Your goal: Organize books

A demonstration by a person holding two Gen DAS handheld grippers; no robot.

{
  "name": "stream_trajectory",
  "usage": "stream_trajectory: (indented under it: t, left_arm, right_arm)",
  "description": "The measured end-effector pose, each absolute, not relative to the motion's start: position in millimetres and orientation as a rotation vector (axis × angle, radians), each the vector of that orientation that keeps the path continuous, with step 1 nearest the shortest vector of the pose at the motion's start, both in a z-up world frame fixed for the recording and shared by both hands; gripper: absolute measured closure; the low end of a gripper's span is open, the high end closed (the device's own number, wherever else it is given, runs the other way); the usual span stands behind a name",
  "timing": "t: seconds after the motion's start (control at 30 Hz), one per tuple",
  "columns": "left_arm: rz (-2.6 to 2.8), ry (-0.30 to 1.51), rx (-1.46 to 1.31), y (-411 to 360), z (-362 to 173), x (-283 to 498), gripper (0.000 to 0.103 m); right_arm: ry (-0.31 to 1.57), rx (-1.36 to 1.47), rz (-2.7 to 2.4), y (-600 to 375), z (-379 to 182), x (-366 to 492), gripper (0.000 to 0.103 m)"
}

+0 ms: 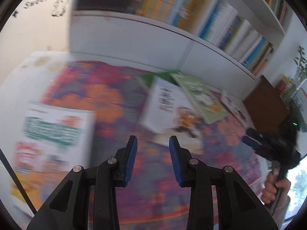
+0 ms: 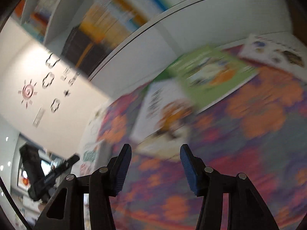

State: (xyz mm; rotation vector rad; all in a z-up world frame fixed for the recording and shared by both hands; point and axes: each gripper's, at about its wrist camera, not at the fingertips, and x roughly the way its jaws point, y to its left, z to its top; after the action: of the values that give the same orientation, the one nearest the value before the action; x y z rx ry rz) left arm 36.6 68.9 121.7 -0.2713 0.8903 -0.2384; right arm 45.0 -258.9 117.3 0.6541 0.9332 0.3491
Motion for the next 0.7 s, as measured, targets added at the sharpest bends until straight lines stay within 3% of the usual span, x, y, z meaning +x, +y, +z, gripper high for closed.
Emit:
stream_trajectory:
  t: [0.2, 0.37, 0.57, 0.7]
  left_arm:
    - [-0.362, 0.921, -0.174, -46.8, 110.6, 61.2, 0.071]
    - [-0.44, 0.996, -0.142, -92.2, 82.7, 57.3, 0.071]
    - [-0.419, 1.065, -0.172, -90.8, 56.5, 66.6, 0.071]
    - [-0.39, 1.078, -0.181, -82.3, 48.5, 72.4, 0.071]
  right_arm:
    - [0.834, 0.856, 0.122, -382.2, 84.2, 67.2, 0.052]
    - [0.864, 0.575, -0.032, -404.9, 74.7, 105.4, 0.052]
    - [0.895, -0.004, -0.131, -348.5, 64.6, 149.8, 0.052]
    - [0.926, -0.205, -0.211, -338.0, 46.0, 170.3, 0.052]
